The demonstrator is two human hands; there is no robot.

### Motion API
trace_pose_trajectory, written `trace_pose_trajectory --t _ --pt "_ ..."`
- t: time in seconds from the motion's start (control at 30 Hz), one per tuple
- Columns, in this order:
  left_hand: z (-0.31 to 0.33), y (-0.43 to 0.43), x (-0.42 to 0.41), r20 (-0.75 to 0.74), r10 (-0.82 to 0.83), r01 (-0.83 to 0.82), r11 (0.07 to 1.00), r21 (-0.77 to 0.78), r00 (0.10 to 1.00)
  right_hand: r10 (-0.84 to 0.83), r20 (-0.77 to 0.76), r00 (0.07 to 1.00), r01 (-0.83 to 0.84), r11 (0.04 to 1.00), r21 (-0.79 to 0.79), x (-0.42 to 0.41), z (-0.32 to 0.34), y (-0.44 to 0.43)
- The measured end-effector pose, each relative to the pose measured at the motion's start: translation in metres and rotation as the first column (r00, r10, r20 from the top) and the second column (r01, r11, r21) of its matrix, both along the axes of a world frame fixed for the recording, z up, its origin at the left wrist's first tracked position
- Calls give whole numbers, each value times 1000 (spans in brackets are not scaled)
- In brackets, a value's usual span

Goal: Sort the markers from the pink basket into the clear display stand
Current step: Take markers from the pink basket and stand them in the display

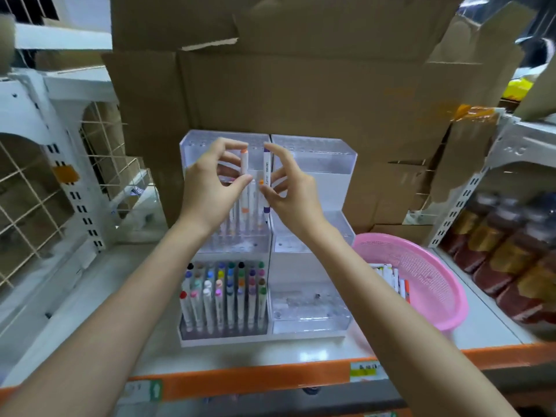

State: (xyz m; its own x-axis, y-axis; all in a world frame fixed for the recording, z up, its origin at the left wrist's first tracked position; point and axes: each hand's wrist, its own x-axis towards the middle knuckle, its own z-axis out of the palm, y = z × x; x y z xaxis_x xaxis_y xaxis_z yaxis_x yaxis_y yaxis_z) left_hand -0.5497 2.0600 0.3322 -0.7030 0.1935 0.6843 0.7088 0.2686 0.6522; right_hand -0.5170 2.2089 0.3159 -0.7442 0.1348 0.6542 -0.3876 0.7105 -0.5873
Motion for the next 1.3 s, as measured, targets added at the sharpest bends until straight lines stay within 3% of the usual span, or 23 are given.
trace_pose_trajectory --t 0.53,1.3 --pt "-6 3 -35 52 -167 167 986 6 985 -121 -106 987 121 993 -11 -29 -11 -12" --pt "-8 5 -43 -28 -116 108 973 -204 993 -125 -100 987 125 992 -1 -29 -19 -6"
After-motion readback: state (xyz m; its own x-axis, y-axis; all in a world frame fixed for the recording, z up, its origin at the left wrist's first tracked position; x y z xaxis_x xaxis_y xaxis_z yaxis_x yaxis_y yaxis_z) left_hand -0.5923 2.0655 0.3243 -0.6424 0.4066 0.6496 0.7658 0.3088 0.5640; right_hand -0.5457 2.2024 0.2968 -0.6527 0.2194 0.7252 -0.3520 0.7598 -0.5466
